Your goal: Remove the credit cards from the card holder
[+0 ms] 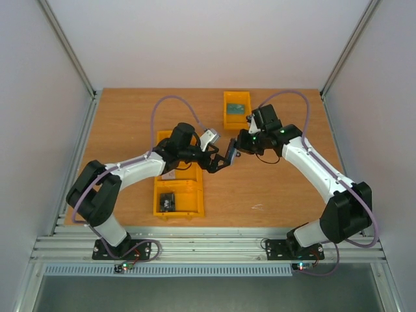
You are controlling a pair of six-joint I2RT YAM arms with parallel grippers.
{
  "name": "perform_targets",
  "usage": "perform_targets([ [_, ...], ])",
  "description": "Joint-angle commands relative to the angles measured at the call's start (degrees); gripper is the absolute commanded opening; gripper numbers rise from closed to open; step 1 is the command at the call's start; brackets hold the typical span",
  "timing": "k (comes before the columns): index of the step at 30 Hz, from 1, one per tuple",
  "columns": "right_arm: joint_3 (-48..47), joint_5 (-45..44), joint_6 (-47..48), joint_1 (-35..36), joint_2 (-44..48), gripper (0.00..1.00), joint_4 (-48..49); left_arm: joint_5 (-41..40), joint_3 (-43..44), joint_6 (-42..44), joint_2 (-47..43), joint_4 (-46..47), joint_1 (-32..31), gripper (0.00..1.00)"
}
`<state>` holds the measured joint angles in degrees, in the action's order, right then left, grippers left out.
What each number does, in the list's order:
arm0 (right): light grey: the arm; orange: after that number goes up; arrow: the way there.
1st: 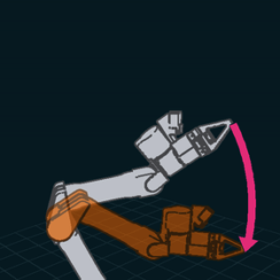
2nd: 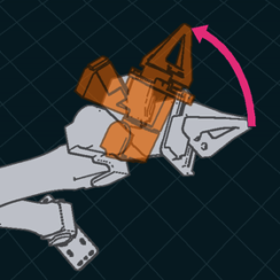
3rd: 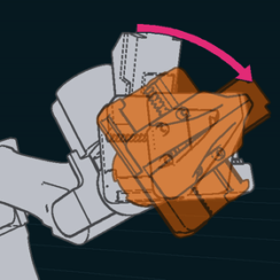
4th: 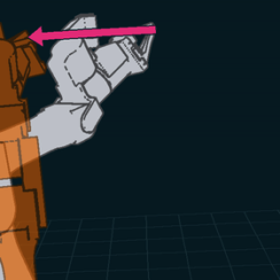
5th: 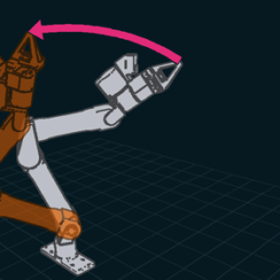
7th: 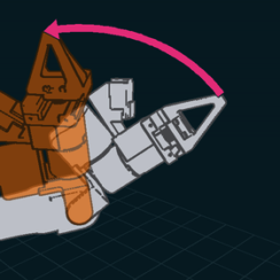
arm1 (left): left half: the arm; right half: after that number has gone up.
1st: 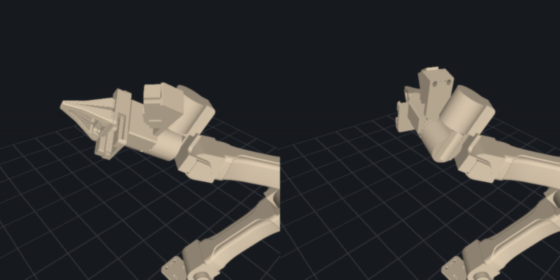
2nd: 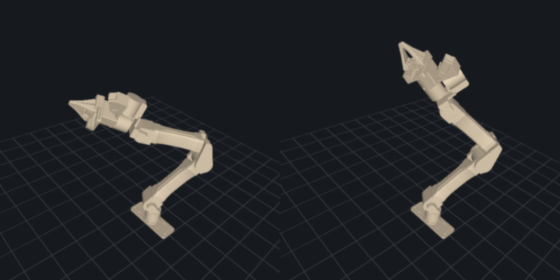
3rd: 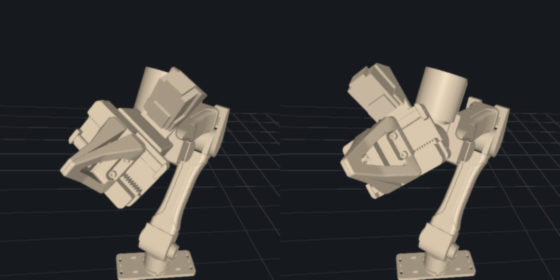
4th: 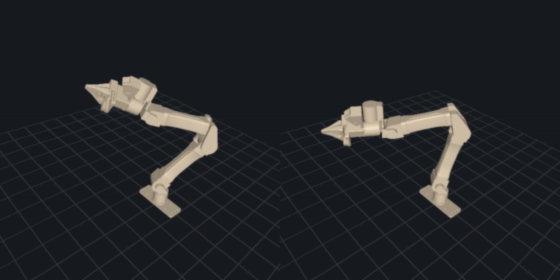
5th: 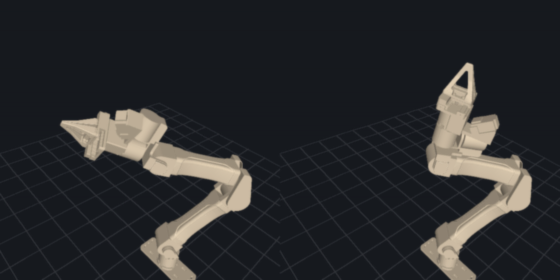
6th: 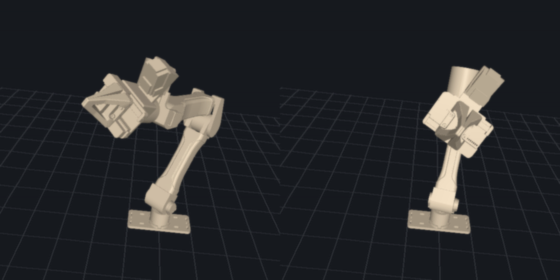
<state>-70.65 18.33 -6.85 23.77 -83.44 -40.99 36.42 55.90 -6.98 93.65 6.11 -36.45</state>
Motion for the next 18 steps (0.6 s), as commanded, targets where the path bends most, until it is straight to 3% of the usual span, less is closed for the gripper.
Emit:
perform_targets([
  [1,-3.0,-1.01,-1.29,1.1,1.48,0.01,-1.76,2.2,3.33,1.65,1.63,4.39,-1.81,0.99],
  [13,-12.44,-11.27,-3.76,9.41,0.26,0.01,-7.4,-6.74,3.69,4.58,1.31,4.05,-3.76,0.99],
  [15,-12.89,-12.04,-3.78,9.92,0.53,0.01,-7.27,-8.32,3.25,5.44,0.11,3.88,-3.77,0.89],
  [18,-13.54,-12.42,-3.3,10.33,0.89,0.01,-7.22,-8.49,1.79,5.26,-2.35,5.37,-3.75,0.53],
])
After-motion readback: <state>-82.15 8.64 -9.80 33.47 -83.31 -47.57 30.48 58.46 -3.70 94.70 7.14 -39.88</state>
